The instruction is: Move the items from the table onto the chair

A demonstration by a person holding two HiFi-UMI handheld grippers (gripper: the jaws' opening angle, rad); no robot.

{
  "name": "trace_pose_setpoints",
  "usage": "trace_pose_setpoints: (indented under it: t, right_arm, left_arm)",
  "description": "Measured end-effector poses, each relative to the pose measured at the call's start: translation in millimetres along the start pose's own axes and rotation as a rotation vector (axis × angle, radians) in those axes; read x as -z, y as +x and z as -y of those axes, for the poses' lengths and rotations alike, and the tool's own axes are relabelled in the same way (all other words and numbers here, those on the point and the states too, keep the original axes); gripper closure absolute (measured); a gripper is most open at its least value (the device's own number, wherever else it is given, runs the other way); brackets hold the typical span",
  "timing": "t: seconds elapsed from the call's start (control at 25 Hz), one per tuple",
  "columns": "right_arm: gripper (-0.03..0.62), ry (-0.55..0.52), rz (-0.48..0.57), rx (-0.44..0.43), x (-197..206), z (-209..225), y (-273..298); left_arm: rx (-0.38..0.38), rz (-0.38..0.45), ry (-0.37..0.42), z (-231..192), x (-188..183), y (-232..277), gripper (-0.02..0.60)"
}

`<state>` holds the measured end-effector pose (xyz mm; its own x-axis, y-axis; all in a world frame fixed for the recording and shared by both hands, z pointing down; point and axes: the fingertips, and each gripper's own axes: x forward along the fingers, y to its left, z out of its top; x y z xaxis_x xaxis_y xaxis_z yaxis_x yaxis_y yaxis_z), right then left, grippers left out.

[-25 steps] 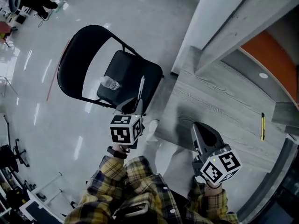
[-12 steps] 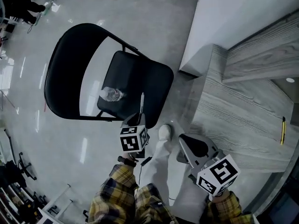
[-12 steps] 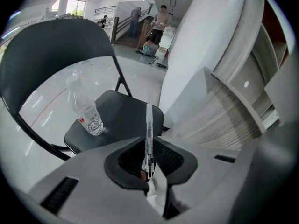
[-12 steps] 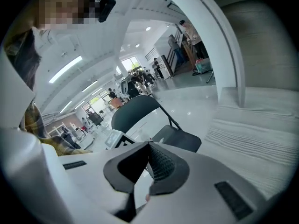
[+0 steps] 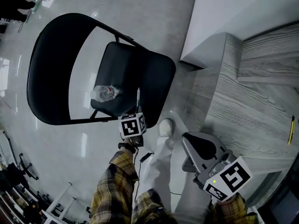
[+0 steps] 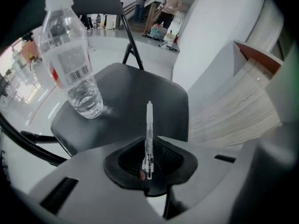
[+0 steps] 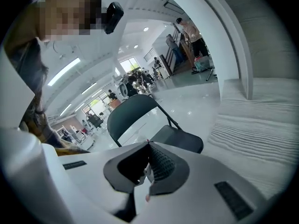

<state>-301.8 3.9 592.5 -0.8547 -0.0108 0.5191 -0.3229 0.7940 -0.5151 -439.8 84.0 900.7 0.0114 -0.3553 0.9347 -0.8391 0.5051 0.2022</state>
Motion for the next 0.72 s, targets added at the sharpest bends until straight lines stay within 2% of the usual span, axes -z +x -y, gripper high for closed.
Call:
trace_pose_setpoints:
  t: [0.28,0.4,0.72]
  right_arm:
    - [0.577,0.040,0.000,0.006,0,2,-3]
    - [0.577,0.037,-0.010,-0.006,2,-3,-2]
    - [0.577,0.006,-0.005,-0.014,-5,-15,-12]
  left_arm:
    - [0.031,-0.060,-0.015,1,9,23,0.523]
    - [0.029,-0.058,-0.043,0,11,22,0.508]
    - [0.018,-0.011,-0.054,3,4,-5,0.508]
